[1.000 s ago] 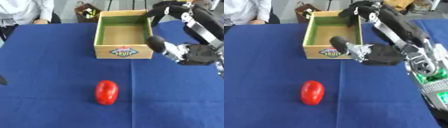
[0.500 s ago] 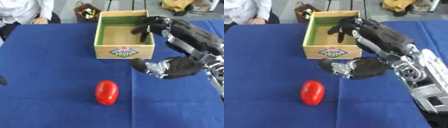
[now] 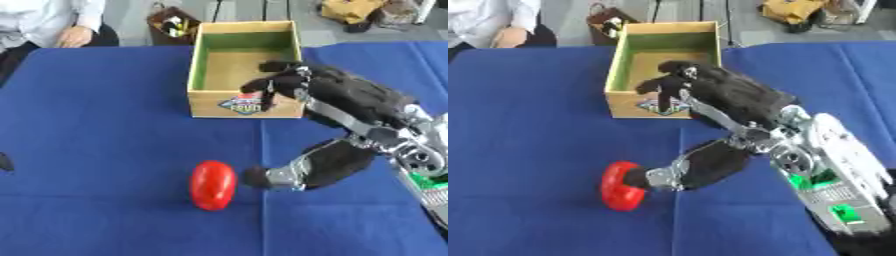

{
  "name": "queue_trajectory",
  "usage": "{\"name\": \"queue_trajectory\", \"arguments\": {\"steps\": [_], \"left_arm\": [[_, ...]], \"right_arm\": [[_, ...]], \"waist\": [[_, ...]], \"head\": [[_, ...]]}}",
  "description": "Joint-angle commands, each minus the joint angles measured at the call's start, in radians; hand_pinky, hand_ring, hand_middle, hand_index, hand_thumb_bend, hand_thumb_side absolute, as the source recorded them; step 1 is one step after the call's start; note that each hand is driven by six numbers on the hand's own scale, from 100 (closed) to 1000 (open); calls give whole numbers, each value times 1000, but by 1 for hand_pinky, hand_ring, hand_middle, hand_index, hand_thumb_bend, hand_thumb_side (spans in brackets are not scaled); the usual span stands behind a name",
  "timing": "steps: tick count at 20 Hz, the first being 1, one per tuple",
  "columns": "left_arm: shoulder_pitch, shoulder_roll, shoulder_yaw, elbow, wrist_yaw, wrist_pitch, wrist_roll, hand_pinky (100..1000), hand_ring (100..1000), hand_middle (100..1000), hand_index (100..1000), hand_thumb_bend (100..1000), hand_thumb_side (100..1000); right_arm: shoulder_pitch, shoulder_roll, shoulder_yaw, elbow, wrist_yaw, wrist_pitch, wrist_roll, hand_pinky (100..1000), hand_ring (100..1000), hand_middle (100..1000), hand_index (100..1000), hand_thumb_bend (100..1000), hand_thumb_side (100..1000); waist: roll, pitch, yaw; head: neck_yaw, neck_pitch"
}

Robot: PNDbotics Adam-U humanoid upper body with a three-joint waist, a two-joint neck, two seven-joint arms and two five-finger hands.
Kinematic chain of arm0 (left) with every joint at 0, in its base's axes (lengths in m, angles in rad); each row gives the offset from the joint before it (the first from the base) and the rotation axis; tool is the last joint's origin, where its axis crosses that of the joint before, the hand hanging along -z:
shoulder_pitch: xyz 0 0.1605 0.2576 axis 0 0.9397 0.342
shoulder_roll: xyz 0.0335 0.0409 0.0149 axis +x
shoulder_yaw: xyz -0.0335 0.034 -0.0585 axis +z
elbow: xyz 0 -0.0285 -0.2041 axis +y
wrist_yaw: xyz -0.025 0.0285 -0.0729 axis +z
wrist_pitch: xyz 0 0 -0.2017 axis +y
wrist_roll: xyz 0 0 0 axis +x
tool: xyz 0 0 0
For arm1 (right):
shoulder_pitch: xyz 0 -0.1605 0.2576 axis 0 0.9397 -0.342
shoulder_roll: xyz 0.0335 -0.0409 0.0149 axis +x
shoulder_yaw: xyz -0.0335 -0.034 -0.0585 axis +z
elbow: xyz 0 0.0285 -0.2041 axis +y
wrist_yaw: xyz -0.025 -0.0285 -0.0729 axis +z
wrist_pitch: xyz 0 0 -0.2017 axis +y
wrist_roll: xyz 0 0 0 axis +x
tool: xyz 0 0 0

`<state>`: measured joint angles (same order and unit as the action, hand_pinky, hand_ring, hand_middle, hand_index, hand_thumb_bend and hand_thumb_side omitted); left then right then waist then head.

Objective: Pick up objects on the table and place them in the box.

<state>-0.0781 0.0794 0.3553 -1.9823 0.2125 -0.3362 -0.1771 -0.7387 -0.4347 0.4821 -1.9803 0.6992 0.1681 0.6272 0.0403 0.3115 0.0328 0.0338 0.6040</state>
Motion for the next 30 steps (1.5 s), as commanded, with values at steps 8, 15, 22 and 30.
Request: {"name": "queue_trajectory", "arguments": {"steps": [8,15,22,30], "left_arm": [[-10,25,-4,-18,7,8,-4,329,371,481,772,373,655],[-10,26,-7,-18,8,10,-7,329,371,481,771,371,655],[-12,26,-9,-18,8,12,-13,328,371,480,771,369,654],[-16,27,-8,-18,7,15,-14,328,371,480,771,365,648]], "right_arm": [[-6,34,32,17,37,37,78,1000,1000,778,939,647,715],[-10,52,49,56,72,39,60,1000,1000,772,929,635,732],[-21,82,76,109,144,16,47,994,1000,752,922,570,718],[13,114,93,184,256,-24,-7,986,1000,747,912,548,675]], "waist": [[-8,-19,0],[-9,-18,1],[-13,-17,1],[-18,-12,-3]], "head": [[-1,-14],[-1,-13],[0,-13],[-1,-14]]}}
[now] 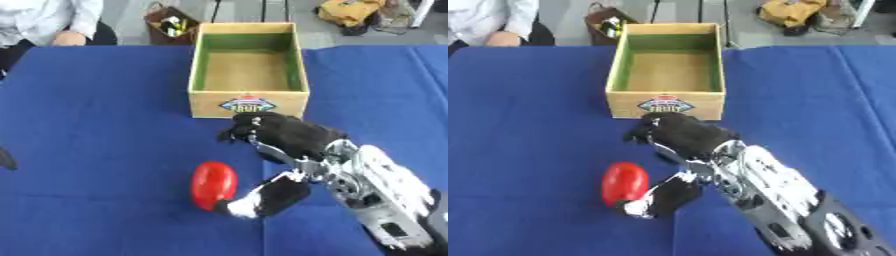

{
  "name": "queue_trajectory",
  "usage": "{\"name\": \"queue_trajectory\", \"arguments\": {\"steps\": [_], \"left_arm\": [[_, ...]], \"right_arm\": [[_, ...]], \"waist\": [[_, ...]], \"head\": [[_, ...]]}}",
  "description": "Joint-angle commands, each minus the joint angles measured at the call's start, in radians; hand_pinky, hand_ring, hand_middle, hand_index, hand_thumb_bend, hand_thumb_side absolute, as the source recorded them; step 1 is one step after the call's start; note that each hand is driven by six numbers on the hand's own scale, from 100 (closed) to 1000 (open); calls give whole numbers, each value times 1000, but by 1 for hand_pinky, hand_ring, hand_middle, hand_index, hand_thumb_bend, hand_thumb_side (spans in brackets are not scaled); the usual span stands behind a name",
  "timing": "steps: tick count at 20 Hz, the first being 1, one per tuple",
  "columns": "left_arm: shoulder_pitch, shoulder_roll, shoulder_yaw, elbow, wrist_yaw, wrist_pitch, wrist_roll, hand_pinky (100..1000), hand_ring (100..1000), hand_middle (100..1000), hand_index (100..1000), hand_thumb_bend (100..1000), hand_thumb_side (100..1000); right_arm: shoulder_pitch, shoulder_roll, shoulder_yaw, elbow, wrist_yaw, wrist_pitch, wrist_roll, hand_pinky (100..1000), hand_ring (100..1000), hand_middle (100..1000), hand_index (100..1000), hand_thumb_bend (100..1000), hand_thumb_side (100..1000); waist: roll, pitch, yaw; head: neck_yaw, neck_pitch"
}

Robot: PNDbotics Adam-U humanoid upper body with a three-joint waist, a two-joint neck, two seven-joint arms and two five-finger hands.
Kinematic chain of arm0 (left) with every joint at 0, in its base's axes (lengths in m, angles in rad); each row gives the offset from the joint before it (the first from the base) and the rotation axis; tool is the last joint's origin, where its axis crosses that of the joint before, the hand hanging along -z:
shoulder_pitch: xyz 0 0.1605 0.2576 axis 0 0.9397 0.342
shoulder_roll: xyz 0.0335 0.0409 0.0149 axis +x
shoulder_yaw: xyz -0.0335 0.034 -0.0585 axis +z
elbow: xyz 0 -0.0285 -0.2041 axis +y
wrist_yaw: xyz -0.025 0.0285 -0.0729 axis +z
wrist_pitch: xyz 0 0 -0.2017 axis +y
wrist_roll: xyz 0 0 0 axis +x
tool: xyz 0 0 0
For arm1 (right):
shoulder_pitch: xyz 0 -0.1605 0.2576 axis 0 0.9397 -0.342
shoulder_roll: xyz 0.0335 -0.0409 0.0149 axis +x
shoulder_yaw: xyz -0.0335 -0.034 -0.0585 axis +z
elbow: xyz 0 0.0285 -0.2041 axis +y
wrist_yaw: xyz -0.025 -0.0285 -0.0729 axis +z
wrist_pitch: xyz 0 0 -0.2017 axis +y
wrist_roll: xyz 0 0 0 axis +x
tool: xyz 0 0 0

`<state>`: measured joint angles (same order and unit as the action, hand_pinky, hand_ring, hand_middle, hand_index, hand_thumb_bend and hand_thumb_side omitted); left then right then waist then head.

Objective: Pick up objects on the table and place them in the box.

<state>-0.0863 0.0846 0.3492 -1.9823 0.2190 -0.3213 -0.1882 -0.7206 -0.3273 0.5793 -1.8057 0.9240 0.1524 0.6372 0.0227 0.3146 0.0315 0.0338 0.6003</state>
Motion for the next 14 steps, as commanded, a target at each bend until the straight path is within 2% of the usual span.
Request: {"name": "queue_trajectory", "arguments": {"steps": [1,9,14], "left_arm": [[-9,22,-1,-18,0,1,-4,328,371,480,771,367,651],[-10,20,0,-18,-1,2,-4,328,372,480,771,365,650],[-12,18,-1,-18,-3,4,-6,328,371,480,771,365,649]], "right_arm": [[2,12,-4,17,42,-11,-23,984,1000,748,912,530,701],[44,41,-3,84,108,-28,-66,983,1000,745,914,536,692],[63,68,-12,122,130,-25,-96,992,1000,727,906,574,710]], "waist": [[-1,-14,-2],[-3,-12,-3],[-3,-9,-3]], "head": [[-1,-11],[-3,-11],[-2,-14]]}}
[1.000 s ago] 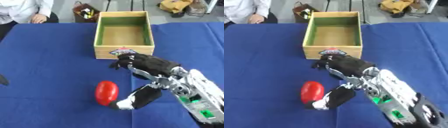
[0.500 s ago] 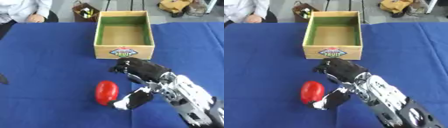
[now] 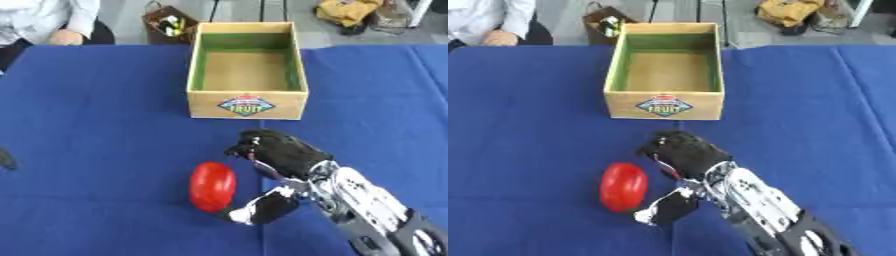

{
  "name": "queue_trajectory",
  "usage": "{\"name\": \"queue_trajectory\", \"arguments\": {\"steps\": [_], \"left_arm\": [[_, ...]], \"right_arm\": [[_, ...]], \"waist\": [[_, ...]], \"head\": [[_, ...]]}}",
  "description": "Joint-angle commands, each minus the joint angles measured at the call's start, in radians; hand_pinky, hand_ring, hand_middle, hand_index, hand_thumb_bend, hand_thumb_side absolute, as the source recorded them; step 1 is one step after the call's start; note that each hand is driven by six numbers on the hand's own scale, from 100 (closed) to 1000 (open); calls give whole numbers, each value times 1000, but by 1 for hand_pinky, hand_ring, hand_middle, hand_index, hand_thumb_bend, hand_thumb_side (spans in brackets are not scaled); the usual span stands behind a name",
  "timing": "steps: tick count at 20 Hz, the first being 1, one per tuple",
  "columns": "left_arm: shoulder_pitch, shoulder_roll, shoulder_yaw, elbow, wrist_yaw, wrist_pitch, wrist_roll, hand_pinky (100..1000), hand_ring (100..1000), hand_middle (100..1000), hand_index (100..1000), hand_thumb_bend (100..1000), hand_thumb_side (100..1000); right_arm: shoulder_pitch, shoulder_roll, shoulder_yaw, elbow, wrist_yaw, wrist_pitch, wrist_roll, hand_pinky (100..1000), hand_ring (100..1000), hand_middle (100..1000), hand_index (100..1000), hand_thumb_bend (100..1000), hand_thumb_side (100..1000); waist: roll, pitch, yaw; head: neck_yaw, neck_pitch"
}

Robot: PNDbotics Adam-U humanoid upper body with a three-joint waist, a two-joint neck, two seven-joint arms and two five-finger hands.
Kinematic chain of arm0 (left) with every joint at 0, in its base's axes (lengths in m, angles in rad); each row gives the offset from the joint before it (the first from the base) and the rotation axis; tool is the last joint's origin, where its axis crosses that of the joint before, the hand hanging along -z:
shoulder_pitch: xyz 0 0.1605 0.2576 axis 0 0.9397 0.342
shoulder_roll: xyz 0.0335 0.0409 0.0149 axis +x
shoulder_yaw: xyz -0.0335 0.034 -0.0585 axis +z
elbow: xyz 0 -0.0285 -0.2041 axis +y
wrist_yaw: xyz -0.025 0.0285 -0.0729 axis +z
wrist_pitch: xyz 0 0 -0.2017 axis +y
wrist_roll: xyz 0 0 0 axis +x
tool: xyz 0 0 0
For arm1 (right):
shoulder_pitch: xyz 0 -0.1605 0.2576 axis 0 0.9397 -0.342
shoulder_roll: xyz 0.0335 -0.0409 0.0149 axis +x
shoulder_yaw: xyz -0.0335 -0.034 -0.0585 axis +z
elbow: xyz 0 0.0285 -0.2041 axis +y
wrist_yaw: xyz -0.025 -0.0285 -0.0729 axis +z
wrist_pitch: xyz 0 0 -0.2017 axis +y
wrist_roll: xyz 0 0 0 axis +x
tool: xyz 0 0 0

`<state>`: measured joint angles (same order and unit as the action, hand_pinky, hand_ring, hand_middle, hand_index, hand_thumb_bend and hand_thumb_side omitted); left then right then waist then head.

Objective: Pick up objects on the table and place them in the box.

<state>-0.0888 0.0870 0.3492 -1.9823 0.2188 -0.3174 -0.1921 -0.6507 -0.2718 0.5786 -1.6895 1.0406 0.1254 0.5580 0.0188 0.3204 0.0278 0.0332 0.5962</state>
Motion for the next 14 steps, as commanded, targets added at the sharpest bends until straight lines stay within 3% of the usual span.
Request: {"name": "queue_trajectory", "arguments": {"steps": [1,14], "left_arm": [[-9,15,-1,-18,-3,1,-3,328,371,480,771,364,649],[-10,11,-2,-18,-5,1,-10,327,371,480,771,366,649]], "right_arm": [[-4,17,-13,11,14,4,-22,993,1000,724,905,576,713],[0,51,-8,45,-10,14,-43,1000,1000,714,914,614,738]], "waist": [[1,-14,1],[2,-8,4]], "head": [[-1,-9],[-1,-14]]}}
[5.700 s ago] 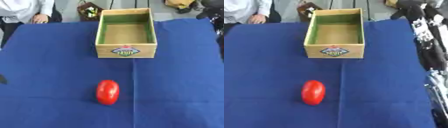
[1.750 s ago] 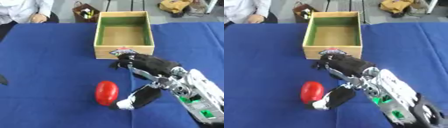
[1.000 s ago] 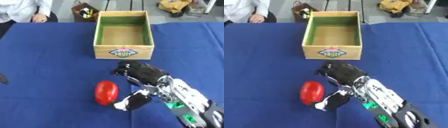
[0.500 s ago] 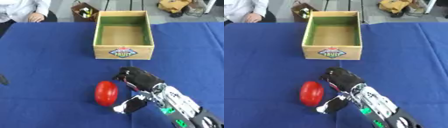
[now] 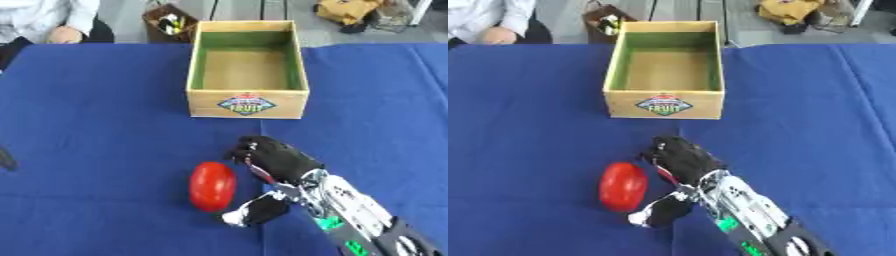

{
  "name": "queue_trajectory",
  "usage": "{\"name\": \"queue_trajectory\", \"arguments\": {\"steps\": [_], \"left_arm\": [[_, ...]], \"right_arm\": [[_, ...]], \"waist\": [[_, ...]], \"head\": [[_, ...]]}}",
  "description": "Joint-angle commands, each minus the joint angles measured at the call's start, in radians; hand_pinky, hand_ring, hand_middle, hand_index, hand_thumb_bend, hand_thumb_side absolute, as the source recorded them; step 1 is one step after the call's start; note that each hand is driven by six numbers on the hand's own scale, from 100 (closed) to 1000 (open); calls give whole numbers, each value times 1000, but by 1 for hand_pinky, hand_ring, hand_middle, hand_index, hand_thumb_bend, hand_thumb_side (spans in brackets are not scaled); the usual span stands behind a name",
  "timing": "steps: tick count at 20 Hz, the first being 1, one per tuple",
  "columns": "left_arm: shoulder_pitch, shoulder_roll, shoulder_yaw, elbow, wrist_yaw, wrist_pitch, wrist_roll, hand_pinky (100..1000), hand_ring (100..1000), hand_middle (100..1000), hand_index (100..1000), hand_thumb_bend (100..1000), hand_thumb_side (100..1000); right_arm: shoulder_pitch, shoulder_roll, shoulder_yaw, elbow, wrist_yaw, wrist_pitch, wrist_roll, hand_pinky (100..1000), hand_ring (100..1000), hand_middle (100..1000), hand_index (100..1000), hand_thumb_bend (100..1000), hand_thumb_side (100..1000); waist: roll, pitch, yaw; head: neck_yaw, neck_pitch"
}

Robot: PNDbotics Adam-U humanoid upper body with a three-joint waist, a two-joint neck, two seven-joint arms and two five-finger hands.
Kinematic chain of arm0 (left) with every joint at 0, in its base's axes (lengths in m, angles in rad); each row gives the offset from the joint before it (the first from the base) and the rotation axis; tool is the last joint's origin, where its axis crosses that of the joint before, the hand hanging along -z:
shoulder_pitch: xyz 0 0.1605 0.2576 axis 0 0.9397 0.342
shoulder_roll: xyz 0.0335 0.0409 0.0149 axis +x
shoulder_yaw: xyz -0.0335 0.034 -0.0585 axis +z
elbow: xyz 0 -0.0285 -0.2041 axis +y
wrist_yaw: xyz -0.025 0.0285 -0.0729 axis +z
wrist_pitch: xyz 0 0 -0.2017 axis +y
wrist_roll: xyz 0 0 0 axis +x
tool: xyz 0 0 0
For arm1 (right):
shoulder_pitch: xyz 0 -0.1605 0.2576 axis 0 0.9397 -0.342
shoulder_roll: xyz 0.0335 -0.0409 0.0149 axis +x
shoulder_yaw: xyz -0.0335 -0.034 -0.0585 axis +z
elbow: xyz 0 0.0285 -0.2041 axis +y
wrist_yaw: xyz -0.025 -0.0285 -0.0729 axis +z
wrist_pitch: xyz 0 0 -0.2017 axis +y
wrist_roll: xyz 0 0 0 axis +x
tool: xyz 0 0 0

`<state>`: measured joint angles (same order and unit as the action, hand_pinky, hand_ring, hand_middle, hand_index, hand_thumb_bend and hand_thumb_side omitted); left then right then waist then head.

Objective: Pick up objects on the table and place them in the box.

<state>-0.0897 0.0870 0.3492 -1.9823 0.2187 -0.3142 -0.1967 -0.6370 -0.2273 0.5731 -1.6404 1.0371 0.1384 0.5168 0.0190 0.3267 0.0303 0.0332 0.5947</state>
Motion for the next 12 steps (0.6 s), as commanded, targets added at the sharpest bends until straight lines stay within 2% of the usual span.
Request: {"name": "queue_trajectory", "arguments": {"steps": [1,8,12], "left_arm": [[-9,10,-2,-18,-5,-1,-6,327,371,480,771,366,650],[-9,9,-3,-18,-5,-3,-9,327,371,480,771,366,651],[-7,7,-4,-18,-5,-2,-12,327,371,480,771,367,651]], "right_arm": [[-15,8,-1,0,-5,1,-4,1000,1000,713,913,611,738],[-21,18,10,27,-1,-4,-17,995,1000,682,894,587,746],[-20,24,6,31,-4,4,-49,977,1000,620,851,504,781]], "waist": [[2,-13,2],[3,-11,7],[5,-10,7]], "head": [[-2,-13],[-4,-14],[-4,-17]]}}
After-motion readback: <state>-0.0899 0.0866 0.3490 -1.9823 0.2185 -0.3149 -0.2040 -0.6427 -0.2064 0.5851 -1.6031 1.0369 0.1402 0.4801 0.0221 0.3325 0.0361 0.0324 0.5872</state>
